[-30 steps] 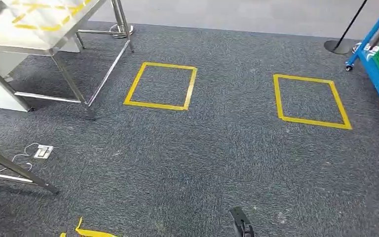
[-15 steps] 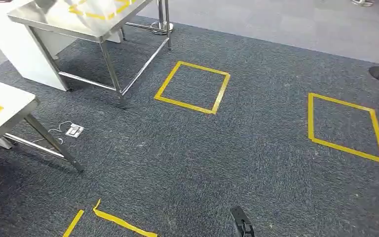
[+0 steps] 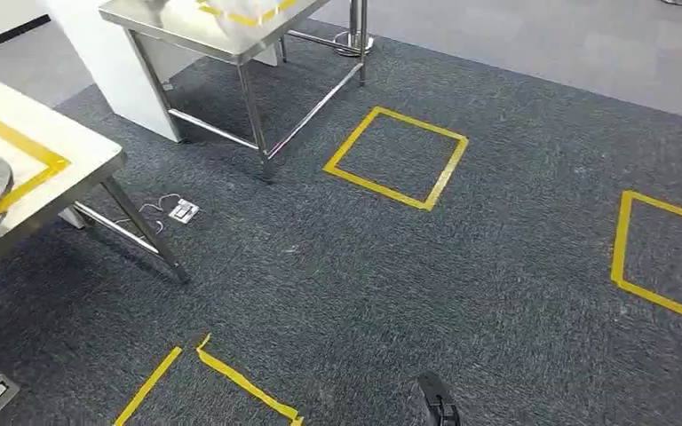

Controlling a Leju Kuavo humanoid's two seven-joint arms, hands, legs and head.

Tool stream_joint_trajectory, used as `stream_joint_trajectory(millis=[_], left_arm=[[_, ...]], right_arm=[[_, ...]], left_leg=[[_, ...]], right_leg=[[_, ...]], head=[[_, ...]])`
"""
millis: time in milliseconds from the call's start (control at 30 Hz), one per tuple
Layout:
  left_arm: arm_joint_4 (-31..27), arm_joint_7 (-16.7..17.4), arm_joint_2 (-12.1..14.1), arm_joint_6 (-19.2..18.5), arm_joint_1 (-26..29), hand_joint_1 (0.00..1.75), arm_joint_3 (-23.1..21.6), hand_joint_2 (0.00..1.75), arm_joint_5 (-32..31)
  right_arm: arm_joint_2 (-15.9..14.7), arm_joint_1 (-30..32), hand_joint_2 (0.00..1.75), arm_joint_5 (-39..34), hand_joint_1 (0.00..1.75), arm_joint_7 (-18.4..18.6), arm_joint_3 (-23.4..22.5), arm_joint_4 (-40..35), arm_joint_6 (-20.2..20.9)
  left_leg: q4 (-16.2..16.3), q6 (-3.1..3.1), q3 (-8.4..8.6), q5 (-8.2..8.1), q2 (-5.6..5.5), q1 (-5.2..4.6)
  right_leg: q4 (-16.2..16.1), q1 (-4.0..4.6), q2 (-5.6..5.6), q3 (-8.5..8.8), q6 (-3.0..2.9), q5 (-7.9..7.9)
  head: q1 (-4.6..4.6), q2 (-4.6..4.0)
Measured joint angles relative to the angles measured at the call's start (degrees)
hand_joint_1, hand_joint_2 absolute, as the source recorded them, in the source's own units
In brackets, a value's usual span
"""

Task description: Take the parts from the cabinet and place them on the table.

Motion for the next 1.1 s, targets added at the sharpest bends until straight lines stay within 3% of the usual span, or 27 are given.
stream_joint_trajectory(millis=[33,67,100,200,233,267,300,367,400,433,500,533,567,667,700,733,767,800,833,867,900,933,967,1000,1033,1067,1100], left_arm=[[-0.09,-0.09,0.17,0.00,0.00,1.75,0.07,1.75,0.02],[-0.13,-0.07,0.22,0.00,0.00,1.75,0.09,1.75,0.07],[-0.24,-0.09,0.26,0.00,0.08,1.75,0.13,1.75,0.11],[-0.46,-0.11,0.41,0.31,0.36,1.75,0.24,1.75,-0.46],[-0.59,-0.11,0.44,0.33,0.35,1.75,0.24,1.75,-0.68],[-0.64,-0.20,0.46,0.44,-0.09,1.75,0.20,1.75,-0.90],[-0.59,-0.16,0.30,0.46,-0.27,1.75,0.18,1.75,-1.00],[-0.40,0.04,0.20,0.46,-0.31,1.75,0.09,1.75,-1.38],[-0.29,0.15,0.17,0.46,-0.34,1.75,0.07,1.75,-1.38],[-0.11,0.19,0.17,0.46,-0.43,1.75,0.05,1.75,-1.38],[0.13,0.39,0.20,0.42,-0.97,1.75,-0.02,1.75,-1.40],[0.26,0.46,0.22,0.37,-1.37,1.75,-0.06,1.75,-1.42],[0.48,0.43,0.22,0.37,-1.67,1.75,-0.15,1.75,-1.42],[0.87,0.61,0.61,0.35,-2.24,1.75,-0.28,1.75,-1.42],[0.89,0.74,0.90,0.35,-2.26,1.75,-0.35,1.75,-1.42],[0.92,0.78,1.25,0.35,-2.21,1.75,-0.39,1.75,-1.40],[1.03,0.85,1.44,0.37,-2.64,1.75,-0.44,1.75,-1.40],[1.16,0.96,1.46,0.42,-3.11,1.75,-0.55,1.75,-1.38],[1.27,1.05,1.46,0.50,-3.23,1.75,-0.65,1.75,-1.36],[1.46,1.24,1.49,0.59,-3.14,1.75,-0.78,1.75,-1.27],[1.68,1.35,1.49,0.85,-3.09,1.75,-0.87,1.75,-1.07],[1.81,1.40,1.53,0.98,-3.09,1.75,-0.92,1.75,-1.00],[1.86,1.44,1.66,1.09,-3.09,1.75,-0.96,1.75,-0.85],[1.83,1.46,1.84,1.20,-3.09,1.75,-0.98,1.75,-0.83],[1.77,1.46,2.14,1.44,-3.11,1.75,-1.00,1.75,-0.72],[1.75,1.44,2.25,1.57,-3.15,1.75,-1.00,1.75,-0.57],[1.66,1.46,2.38,1.66,-3.10,1.75,-1.05,1.75,-0.39]], right_arm=[[-0.02,-0.03,0.00,0.02,0.00,0.00,0.00,0.00,0.11],[-0.15,-0.06,0.00,0.04,0.00,0.00,0.00,0.00,0.13],[-0.15,-0.07,0.00,0.09,0.00,0.07,0.00,0.00,0.13],[-0.15,-0.38,0.00,0.04,0.00,0.46,0.00,0.00,0.02],[-0.15,-0.49,0.00,-0.07,0.00,0.77,0.00,-0.02,-0.09],[-0.09,-0.50,0.00,-0.09,0.00,0.87,0.02,-0.02,-0.15],[-0.04,-0.48,0.00,-0.17,0.00,1.12,0.02,-0.02,-0.24],[-0.04,-0.19,0.00,-0.46,0.00,1.16,0.00,-0.02,-0.41],[-0.04,-0.07,0.00,-0.48,0.00,1.18,0.00,-0.02,-0.50],[-0.02,-0.04,0.00,-0.55,0.00,1.18,0.00,-0.02,-0.53],[-0.02,-0.14,0.00,-0.63,0.00,1.07,0.00,-0.02,-0.55],[-0.02,-0.16,0.00,-0.68,0.00,1.05,0.00,-0.02,-0.55],[-0.02,-0.17,0.00,-0.72,0.00,1.07,-0.02,-0.02,-0.55],[0.07,-0.16,0.00,-0.98,0.00,0.90,-0.02,-0.02,-0.55],[0.09,-0.14,0.00,-1.01,0.00,0.72,-0.04,-0.02,-0.53],[0.42,-0.24,0.00,-1.01,0.00,0.68,-0.04,-0.02,-0.33],[0.26,-0.20,0.00,-1.03,0.00,0.57,-0.07,-0.02,-0.24],[0.26,-0.06,0.00,-1.03,0.00,0.46,-0.09,-0.02,-0.13],[0.26,0.12,0.00,-1.01,0.00,0.31,-0.09,-0.02,0.00],[0.26,0.32,0.00,-0.98,0.00,0.11,-0.09,-0.02,0.18],[0.26,0.45,0.00,-0.96,0.00,0.00,-0.11,-0.02,0.35],[0.26,0.49,0.00,-0.94,0.00,-0.07,-0.11,-0.02,0.41],[0.26,0.47,0.00,-0.94,0.00,-0.09,-0.11,-0.02,0.48],[0.26,0.43,0.00,-0.94,0.00,-0.09,-0.11,-0.02,0.50],[0.26,0.42,0.00,-0.94,0.00,-0.09,-0.13,-0.02,0.57],[0.24,0.46,0.00,-0.94,0.00,-0.09,-0.13,-0.02,0.66],[0.22,0.42,0.00,-0.94,0.00,-0.07,-0.15,-0.02,0.68]], left_leg=[[-4.46,0.25,2.02,0.01,2.90,-0.23],[-4.34,1.20,2.47,-0.01,3.69,-0.53],[-4.21,1.88,2.19,0.13,2.65,-0.55],[-4.48,2.99,1.90,0.44,0.44,-0.39],[-4.66,3.31,1.98,0.66,-0.04,-0.10],[-4.67,3.67,1.85,0.79,-0.66,0.03],[-4.67,3.88,1.71,0.89,-1.18,0.06],[-4.62,4.01,1.36,0.97,-2.74,0.02],[-4.57,3.96,1.25,1.06,-3.55,0.02],[-4.54,3.87,1.20,1.15,-4.29,0.03],[-4.50,3.54,1.19,1.35,-5.92,0.06],[-4.50,3.35,1.17,1.46,-6.59,0.07],[-4.47,2.93,0.94,1.63,-7.00,0.06],[-5.13,1.69,0.59,2.28,-8.92,0.26],[-5.46,1.15,0.50,2.63,-9.64,0.23],[-5.08,1.10,0.02,2.47,-8.86,0.31],[-3.40,0.96,-0.77,0.99,-5.62,-0.23],[0.09,0.72,-2.33,-1.24,-3.47,-0.24],[4.93,0.52,-4.39,-3.59,-2.24,-0.14],[9.61,0.38,-6.40,-5.44,-1.86,-0.09],[12.48,0.31,-7.60,-6.10,-1.75,-0.08],[12.18,0.27,-7.35,-5.38,-1.65,-0.07],[9.30,0.29,-5.65,-3.57,-1.48,-0.07],[4.66,0.37,-2.94,-1.34,-0.96,-0.08],[-1.07,0.56,0.29,0.87,0.40,-0.10],[-4.39,0.98,1.97,0.07,4.06,-0.69],[-4.62,1.99,2.20,0.45,3.26,-0.82]], right_leg=[[0.31,0.24,-0.63,0.11,0.37,-0.35],[0.43,0.68,-1.06,0.12,0.74,-0.60],[0.40,0.69,-1.47,0.21,0.96,-0.64],[0.28,0.73,-3.52,0.78,1.87,-1.00],[1.16,0.24,-0.53,0.54,2.44,-1.65],[3.71,0.14,2.73,-0.61,2.64,-3.48],[7.73,0.10,4.15,-2.48,2.78,-5.60],[16.67,0.09,4.74,-7.00,2.91,-9.16],[18.20,0.09,4.75,-7.95,2.91,-8.91],[17.05,0.06,4.82,-7.61,2.78,-7.64],[7.72,-0.04,5.64,-3.31,2.29,-2.22],[2.64,-0.10,7.17,-0.86,1.99,-0.09],[0.90,-0.17,10.09,-0.24,1.97,-0.91],[0.47,0.53,8.21,-0.22,1.35,-0.39],[0.07,0.12,7.45,-0.18,0.78,-0.02],[-0.47,-0.26,6.39,0.13,0.35,0.45],[-0.63,-0.20,5.96,0.18,-0.06,0.62],[-0.63,-0.09,5.25,0.16,-0.14,0.65],[-0.62,0.09,4.43,0.15,-0.24,0.58],[-0.59,0.16,3.57,0.15,-0.37,0.50],[-0.56,0.19,2.76,0.14,-0.43,0.43],[-0.54,0.20,2.02,0.18,-0.46,0.35],[-0.48,0.20,1.30,0.26,-0.41,0.20],[-0.40,0.19,0.63,0.41,-0.27,0.00],[-0.26,0.21,-0.02,0.67,-0.10,-0.31],[-0.12,0.51,-0.49,0.82,0.24,-0.62],[0.14,0.88,-1.01,0.81,0.60,-0.89]], head=[[0.02,0.02],[0.06,0.02],[0.13,0.02],[0.09,0.00],[0.15,0.00],[0.22,0.02],[0.42,0.00],[0.48,0.00],[0.48,0.02],[0.48,0.00],[0.50,0.00],[0.50,0.00],[0.41,0.00],[0.50,0.02],[0.50,0.00],[0.53,0.02],[0.11,0.00],[0.00,0.00],[0.04,0.00],[0.00,0.00],[-0.02,0.00],[0.02,0.00],[0.00,0.00],[0.00,0.00],[0.02,0.02],[-0.02,0.00],[-0.09,0.00]])
